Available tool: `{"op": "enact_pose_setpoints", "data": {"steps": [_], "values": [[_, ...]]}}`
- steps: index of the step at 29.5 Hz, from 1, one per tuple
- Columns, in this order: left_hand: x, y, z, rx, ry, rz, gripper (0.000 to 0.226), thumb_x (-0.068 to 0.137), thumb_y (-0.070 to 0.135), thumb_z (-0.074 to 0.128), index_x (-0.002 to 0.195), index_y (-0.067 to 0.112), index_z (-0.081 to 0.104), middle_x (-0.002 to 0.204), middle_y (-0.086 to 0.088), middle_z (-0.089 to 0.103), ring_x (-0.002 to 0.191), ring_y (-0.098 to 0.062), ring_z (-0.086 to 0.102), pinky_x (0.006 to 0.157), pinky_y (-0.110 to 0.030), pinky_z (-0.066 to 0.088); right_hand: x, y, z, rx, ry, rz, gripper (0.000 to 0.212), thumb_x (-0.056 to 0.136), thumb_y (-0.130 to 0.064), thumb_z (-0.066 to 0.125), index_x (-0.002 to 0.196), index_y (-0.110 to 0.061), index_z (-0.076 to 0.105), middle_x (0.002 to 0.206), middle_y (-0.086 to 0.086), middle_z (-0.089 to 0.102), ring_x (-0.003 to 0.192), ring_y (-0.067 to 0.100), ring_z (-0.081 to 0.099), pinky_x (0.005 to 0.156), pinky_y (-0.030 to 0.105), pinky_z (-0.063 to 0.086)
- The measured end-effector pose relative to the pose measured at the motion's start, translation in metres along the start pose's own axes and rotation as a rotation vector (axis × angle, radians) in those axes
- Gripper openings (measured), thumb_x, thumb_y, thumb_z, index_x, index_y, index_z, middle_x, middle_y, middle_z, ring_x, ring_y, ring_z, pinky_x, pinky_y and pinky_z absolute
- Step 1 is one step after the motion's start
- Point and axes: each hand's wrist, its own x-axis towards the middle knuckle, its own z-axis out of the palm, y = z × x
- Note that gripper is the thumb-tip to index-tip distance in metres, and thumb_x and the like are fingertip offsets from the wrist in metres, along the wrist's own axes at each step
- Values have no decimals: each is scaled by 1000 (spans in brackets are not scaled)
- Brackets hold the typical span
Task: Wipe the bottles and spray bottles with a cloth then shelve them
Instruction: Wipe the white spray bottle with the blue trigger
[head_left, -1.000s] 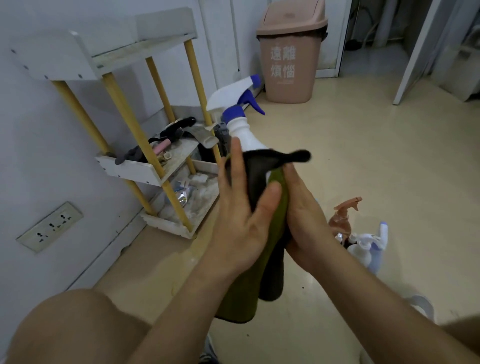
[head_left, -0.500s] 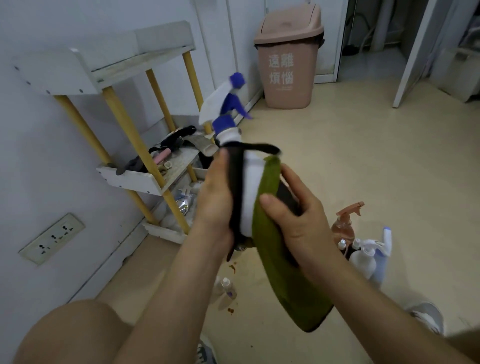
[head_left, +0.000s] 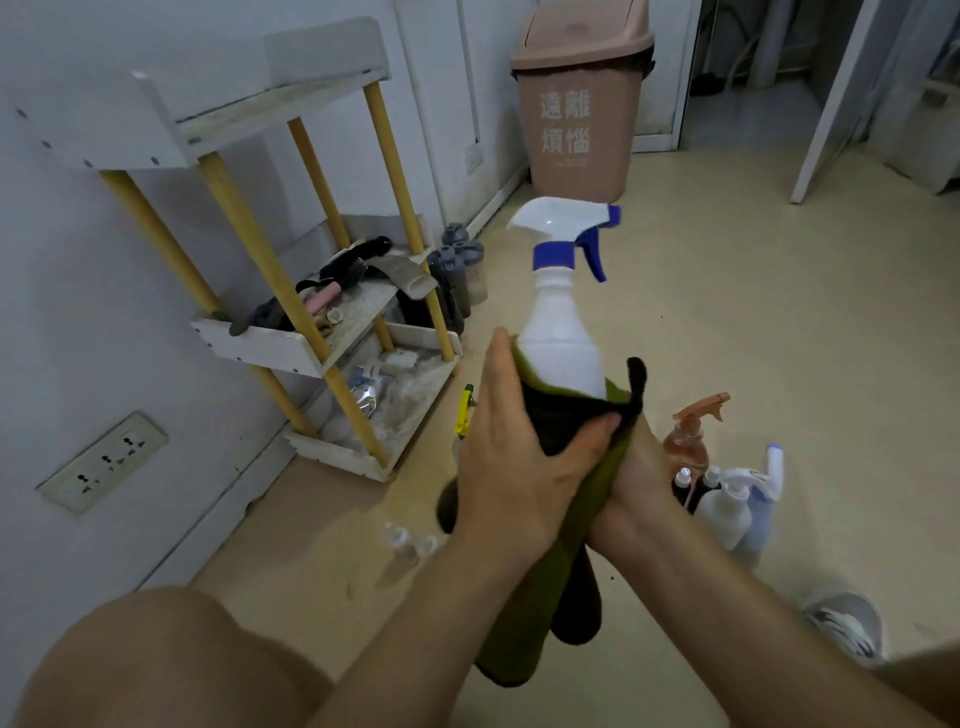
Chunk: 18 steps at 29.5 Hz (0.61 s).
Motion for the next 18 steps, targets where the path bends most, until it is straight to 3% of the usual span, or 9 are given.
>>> {"op": "enact_pose_setpoints", "data": {"steps": [2,3,6,8,10,12,14,16,18], "values": [[2,-1,-6,-115,-19,-51,116,55,65,74,152,39,16,136,26,43,128,-1,42,106,-27,41,1,-3,-1,10,-66,20,79,57,-59,80,117,-9,71,118,17,69,109,32,66,97,46,52],[3,-1,-9,-228,-32,-96,114,49,62,77,149,35,28,131,23,50,123,-2,49,102,-26,45,1,-5,0,-21,-54,19,81,56,-51,83,123,-8,68,114,18,69,112,34,64,99,44,50],[9,-4,-15,-760,-163,-261,68,60,34,84,122,16,62,114,-5,72,107,-23,68,89,-39,57,7,-18,-2,-270,91,-184,31,93,-28,56,119,-13,61,78,9,63,103,32,60,84,37,47],[8,-7,-18,-916,-230,-328,43,72,26,74,113,15,68,109,-9,74,102,-26,71,85,-39,58,9,-28,-2,-855,105,-412,8,97,-23,53,97,-23,61,80,4,62,88,25,59,79,37,46],[9,-12,-18,-873,-183,-312,41,71,25,75,111,16,69,107,-8,75,99,-26,71,84,-38,59,14,-39,-13,-1504,103,-586,18,99,-26,47,105,-31,63,100,6,53,101,27,51,90,40,43],[12,-14,-19,-762,-128,-266,53,62,28,84,111,15,69,105,-8,75,98,-26,71,85,-42,58,8,-56,-8,-1840,320,-741,32,94,-20,51,120,-33,62,105,2,44,108,24,45,87,35,39],[16,-14,-19,-625,-68,-247,71,52,39,85,115,15,65,104,-5,74,95,-23,72,84,-44,58,-6,-71,7,-1686,313,-792,34,90,-12,52,119,-25,64,105,-1,54,99,17,50,77,26,37],[18,-13,-16,-414,-20,-228,79,46,49,83,116,22,61,101,1,73,91,-17,71,81,-42,58,-15,-71,23,-1347,78,-526,21,93,-22,54,107,-22,70,99,-4,67,93,11,59,77,24,44],[12,-10,-8,-150,-38,-185,81,46,56,82,119,35,53,104,10,70,95,-14,68,83,-44,57,-19,-57,29,-1386,6,-358,29,92,-45,55,100,-21,68,92,-5,69,87,10,64,76,29,50]]}}
